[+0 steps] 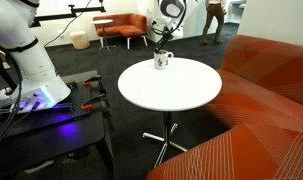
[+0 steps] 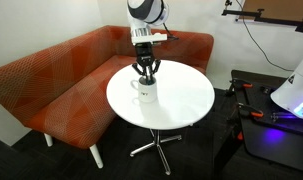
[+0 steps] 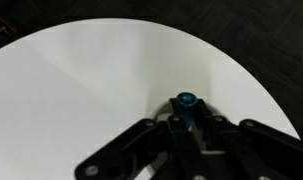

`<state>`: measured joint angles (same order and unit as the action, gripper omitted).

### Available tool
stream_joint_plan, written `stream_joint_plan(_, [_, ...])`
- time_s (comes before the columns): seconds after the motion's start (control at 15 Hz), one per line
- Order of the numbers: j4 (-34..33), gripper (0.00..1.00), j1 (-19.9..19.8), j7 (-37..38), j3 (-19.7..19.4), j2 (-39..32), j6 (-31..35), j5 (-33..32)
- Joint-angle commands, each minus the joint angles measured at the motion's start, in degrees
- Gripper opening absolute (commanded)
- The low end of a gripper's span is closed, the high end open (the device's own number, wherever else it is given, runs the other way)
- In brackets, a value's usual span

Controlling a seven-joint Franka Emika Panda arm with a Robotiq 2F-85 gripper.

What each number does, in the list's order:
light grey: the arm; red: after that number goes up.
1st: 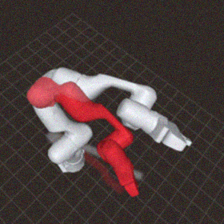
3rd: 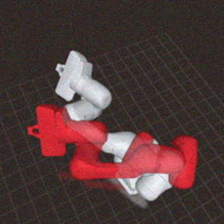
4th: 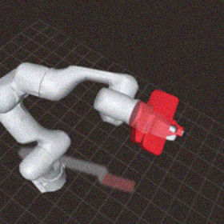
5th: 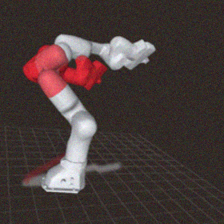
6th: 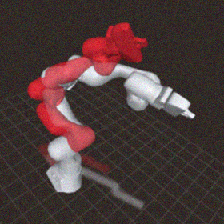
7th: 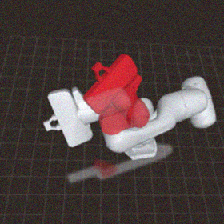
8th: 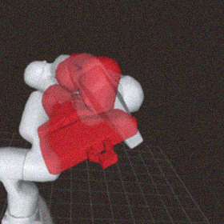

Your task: Remove the marker out of the cup and put it on the table

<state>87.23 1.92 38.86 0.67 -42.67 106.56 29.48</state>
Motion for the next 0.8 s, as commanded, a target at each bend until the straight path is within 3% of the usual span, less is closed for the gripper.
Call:
stream_joint_plan(0.0, [-0.04,0.05,-1.57,0.37,0.23,1.69,-2.11,1.05])
stream_joint_plan(0.73, [2.85,0.05,-6.29,-4.96,0.59,8.42,-6.1,5.45])
